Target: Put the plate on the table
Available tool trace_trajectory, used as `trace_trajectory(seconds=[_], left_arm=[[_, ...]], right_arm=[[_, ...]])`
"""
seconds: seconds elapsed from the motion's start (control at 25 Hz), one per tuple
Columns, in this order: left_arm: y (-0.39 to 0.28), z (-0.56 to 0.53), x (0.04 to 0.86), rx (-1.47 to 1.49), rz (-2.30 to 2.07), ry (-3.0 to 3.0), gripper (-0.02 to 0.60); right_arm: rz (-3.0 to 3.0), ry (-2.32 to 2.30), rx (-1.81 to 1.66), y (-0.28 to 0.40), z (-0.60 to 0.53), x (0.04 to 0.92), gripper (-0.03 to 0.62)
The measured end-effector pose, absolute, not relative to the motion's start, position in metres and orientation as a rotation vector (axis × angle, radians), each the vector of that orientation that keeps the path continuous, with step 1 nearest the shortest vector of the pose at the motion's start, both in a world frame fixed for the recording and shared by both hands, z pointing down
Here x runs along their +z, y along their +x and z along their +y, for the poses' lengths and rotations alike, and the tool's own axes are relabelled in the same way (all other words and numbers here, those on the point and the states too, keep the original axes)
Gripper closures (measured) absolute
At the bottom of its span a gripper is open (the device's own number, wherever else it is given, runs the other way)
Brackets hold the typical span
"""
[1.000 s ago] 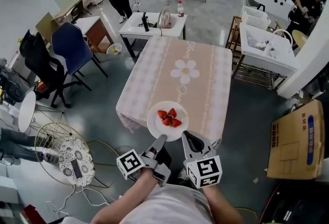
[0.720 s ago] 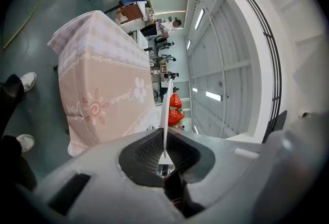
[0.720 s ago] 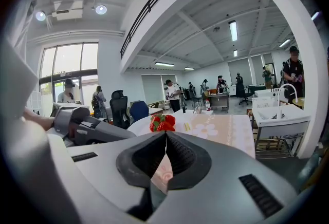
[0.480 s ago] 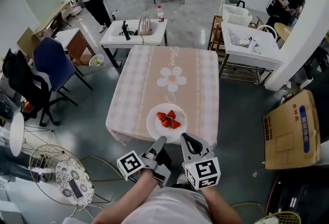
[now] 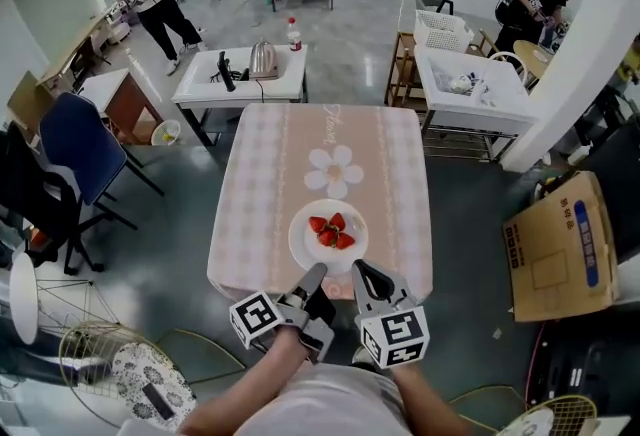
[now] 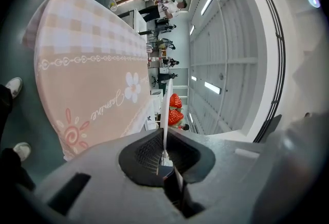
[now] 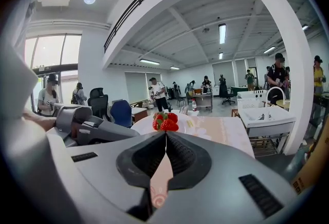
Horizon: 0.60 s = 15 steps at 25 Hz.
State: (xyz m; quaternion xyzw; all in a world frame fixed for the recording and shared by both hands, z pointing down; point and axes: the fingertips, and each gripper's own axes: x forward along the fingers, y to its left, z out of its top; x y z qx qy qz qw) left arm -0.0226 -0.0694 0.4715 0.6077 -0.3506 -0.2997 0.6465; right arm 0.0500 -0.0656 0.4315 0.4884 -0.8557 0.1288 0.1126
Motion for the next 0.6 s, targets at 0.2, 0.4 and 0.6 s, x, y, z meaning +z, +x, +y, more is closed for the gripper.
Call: trace_trajectory(seconds=[0.2,0.4,0.6], left_arm=[[-0.045,-0.093,0.468,-0.672,-0.769,1.389,0.564],[-0.070,-0.110,0.465,-0.673,-0.751,1.401,0.564],[-0.094,-0.123,0.467,-0.675,-0.721,1.387,0.564]], right_arm=[[-2.488,1.466,0.375,0.028,-0.086,0.430,0.589],[-2.477,1.494,0.366,0.005,-0.102,0.427,0.589],[-2.449,1.510,0.352,-0.018,-0.115,0.428,0.589]])
